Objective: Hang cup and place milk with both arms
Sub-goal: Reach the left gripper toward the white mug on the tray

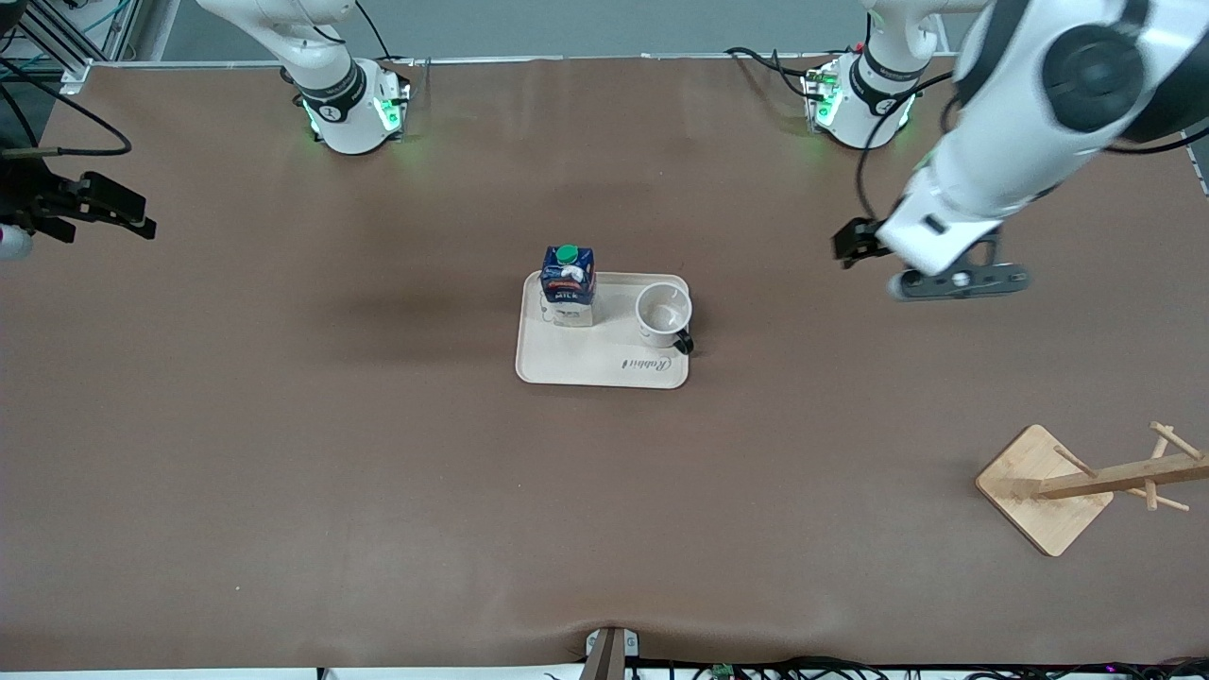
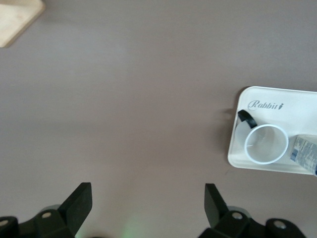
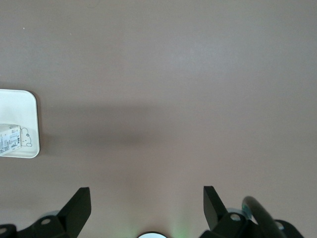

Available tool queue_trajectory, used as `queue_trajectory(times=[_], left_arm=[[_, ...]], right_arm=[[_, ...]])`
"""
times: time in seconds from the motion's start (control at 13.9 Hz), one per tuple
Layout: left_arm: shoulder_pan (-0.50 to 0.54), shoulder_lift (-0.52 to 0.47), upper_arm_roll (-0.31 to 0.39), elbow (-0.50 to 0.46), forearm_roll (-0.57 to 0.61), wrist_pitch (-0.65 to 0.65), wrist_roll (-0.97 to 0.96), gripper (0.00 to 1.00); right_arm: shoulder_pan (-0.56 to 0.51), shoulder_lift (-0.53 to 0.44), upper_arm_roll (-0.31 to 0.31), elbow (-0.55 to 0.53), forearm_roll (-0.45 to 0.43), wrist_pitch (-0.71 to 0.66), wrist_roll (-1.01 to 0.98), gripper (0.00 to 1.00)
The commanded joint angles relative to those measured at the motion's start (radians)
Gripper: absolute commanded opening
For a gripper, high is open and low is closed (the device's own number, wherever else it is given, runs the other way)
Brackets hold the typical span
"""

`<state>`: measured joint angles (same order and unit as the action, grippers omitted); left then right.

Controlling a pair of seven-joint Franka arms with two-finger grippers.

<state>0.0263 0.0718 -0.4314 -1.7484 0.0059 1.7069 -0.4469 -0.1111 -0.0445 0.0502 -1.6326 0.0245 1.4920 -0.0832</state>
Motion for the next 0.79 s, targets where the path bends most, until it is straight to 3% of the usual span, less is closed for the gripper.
queue_trajectory(times=[0.0, 0.14, 0.29, 0.5, 0.72], left_arm=[[0.001, 0.020, -0.081, -0.106, 0.019, 0.123, -0.129, 1.00], [-0.008, 0.086, -0.144, -0.132, 0.023, 0.196, -0.240, 1.00], [-0.078, 0.166, -0.150, -0.143, 0.052, 0.278, -0.364, 0.96], [-0.190, 0.314, -0.150, -0.138, 0.208, 0.382, -0.655, 0.81], [-0.227, 0.413, -0.150, -0.137, 0.292, 0.448, -0.798, 0.79]], right_arm=[[-0.012, 0.040, 0.008, 0.017, 0.017, -0.016, -0.009, 1.00], [-0.012, 0.049, 0.008, 0.019, 0.017, -0.018, -0.009, 1.00], [-0.013, 0.054, 0.008, 0.019, 0.017, -0.018, -0.006, 1.00], [-0.013, 0.129, 0.011, 0.022, 0.018, -0.036, -0.009, 1.00], [-0.004, 0.129, 0.011, 0.020, 0.045, -0.039, -0.003, 1.00]])
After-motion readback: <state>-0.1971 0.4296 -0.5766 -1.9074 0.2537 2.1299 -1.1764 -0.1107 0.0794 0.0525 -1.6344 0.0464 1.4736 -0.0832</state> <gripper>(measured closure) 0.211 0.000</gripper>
